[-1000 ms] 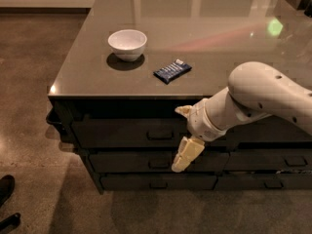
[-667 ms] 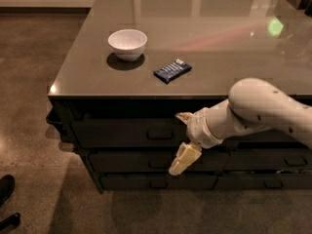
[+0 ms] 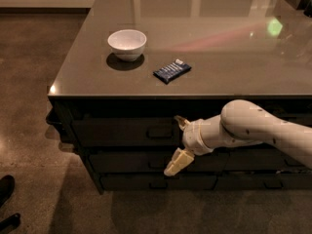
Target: Open top drawer
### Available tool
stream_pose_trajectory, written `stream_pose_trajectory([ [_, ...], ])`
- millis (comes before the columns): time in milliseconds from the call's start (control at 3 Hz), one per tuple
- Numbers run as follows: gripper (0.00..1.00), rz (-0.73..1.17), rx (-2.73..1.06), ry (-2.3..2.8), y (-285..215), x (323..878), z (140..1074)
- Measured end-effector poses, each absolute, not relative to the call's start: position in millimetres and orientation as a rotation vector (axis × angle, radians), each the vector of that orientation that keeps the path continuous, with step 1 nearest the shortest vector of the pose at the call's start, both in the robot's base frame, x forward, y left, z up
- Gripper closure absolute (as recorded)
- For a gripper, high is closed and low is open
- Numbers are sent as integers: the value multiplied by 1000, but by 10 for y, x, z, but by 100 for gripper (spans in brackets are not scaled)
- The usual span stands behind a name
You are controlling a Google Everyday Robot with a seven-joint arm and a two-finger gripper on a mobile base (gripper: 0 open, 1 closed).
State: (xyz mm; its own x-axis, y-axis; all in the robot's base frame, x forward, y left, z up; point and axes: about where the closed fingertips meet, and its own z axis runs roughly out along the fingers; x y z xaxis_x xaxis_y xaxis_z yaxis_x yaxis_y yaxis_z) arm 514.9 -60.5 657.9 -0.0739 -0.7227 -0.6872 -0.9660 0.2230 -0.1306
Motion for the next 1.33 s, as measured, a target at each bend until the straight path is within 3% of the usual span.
stream_pose_trajectory([
  [1333,0,267,-1607,1736,-472,5615,6958],
])
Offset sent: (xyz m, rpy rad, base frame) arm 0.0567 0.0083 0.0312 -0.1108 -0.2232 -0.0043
